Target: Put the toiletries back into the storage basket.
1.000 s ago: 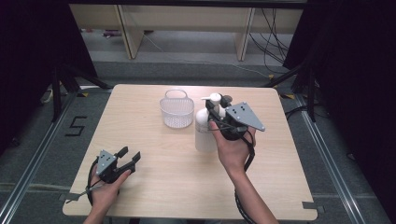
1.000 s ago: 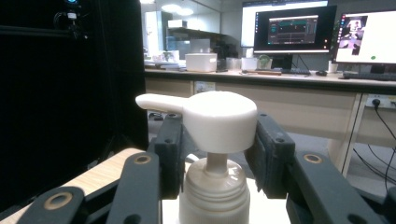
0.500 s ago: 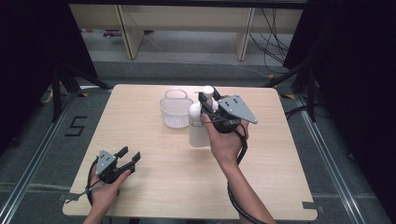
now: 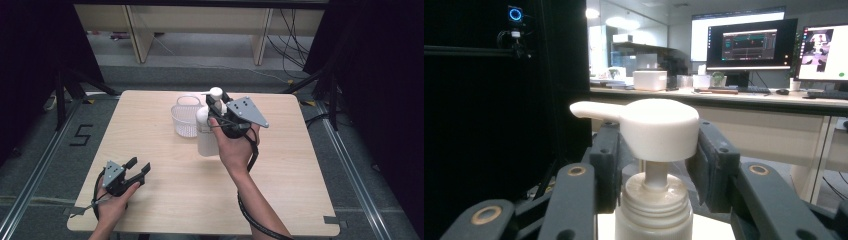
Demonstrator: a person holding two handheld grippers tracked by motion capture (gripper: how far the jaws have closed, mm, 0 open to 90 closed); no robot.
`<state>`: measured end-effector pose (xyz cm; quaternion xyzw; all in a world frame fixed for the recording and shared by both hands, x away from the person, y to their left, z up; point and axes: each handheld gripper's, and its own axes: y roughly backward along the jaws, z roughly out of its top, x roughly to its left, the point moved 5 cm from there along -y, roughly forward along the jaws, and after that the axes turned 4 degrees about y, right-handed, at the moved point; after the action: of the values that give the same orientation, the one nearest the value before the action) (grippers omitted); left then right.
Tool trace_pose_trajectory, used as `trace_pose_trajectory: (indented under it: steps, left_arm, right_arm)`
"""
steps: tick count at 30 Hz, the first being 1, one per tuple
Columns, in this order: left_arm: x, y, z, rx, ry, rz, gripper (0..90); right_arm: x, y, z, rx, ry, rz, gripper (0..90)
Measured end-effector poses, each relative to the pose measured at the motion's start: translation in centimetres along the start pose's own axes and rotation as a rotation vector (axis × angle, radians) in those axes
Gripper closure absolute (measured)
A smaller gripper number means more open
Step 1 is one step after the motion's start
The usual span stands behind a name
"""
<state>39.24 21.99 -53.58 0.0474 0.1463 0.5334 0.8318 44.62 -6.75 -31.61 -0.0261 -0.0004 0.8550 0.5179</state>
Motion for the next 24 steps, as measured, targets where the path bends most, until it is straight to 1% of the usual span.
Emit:
trace_pose_trajectory:
  steps: [2, 4, 5, 7, 8, 9, 10, 11, 12, 13, 14, 16, 17, 20, 21, 23, 24]
  left_arm:
    - [0.0, 0.0, 0.0, 0.000, -0.001, 0.000, 40.3]
    - [0.0, 0.0, 0.0, 0.000, -0.001, -0.001, 40.3]
    - [0.0, 0.0, 0.0, 0.000, 0.000, -0.001, 40.3]
    - [0.0, 0.0, 0.0, 0.001, 0.000, -0.001, 40.3]
    - [0.0, 0.0, 0.0, 0.002, -0.002, 0.000, 40.3]
    - [0.0, 0.0, 0.0, 0.005, -0.001, 0.002, 40.3]
    - [0.0, 0.0, 0.0, 0.009, -0.003, 0.004, 40.3]
    - [0.0, 0.0, 0.0, 0.009, -0.003, 0.003, 40.3]
    - [0.0, 0.0, 0.0, 0.002, -0.002, -0.002, 40.3]
    - [0.0, 0.0, 0.0, 0.004, -0.001, -0.001, 40.3]
    - [0.0, 0.0, 0.0, 0.004, -0.001, -0.001, 40.3]
    - [0.0, 0.0, 0.0, 0.004, 0.000, -0.002, 40.3]
    - [0.0, 0.0, 0.0, 0.003, 0.000, -0.002, 40.3]
    - [0.0, 0.0, 0.0, 0.009, -0.003, 0.001, 40.3]
    - [0.0, 0.0, 0.0, 0.004, -0.002, -0.004, 40.3]
    - [0.0, 0.0, 0.0, 0.003, -0.001, -0.003, 40.3]
    - [0.0, 0.0, 0.0, 0.005, -0.002, -0.001, 40.3]
  right_arm:
    - [0.1, -0.1, 0.1, 0.004, -0.010, -0.003, 60.1]
    - [0.2, -0.3, 0.1, -0.003, -0.008, -0.001, 60.2]
    - [0.2, -0.3, 0.2, 0.005, -0.002, -0.002, 60.1]
    - [0.4, -0.5, 0.2, 0.000, -0.019, 0.004, 60.1]
    - [0.4, -0.5, 0.2, 0.010, -0.016, 0.007, 60.1]
    - [0.3, -0.6, 0.3, -0.004, -0.005, 0.001, 60.1]
    - [0.4, -0.7, 0.3, -0.003, -0.009, 0.002, 60.1]
    - [0.3, -0.7, 0.3, 0.001, 0.000, -0.002, 60.1]
    - [0.4, -0.9, 0.4, -0.007, -0.006, 0.001, 60.1]
    - [0.5, -0.9, 0.4, 0.003, -0.018, 0.008, 60.1]
    - [0.5, -1.0, 0.4, -0.007, -0.014, 0.001, 60.1]
    - [0.6, -1.2, 0.5, 0.001, -0.022, 0.003, 60.1]
    - [0.5, -1.3, 0.5, -0.007, -0.007, 0.004, 60.1]
    - [0.7, -1.5, 0.6, 0.002, -0.022, 0.004, 60.1]
    - [0.7, -1.7, 0.7, -0.007, -0.016, 0.011, 60.1]
    - [0.6, -1.8, 0.8, -0.009, 0.001, 0.002, 60.1]
    - [0.7, -1.9, 0.8, -0.007, -0.011, 0.004, 60.1]
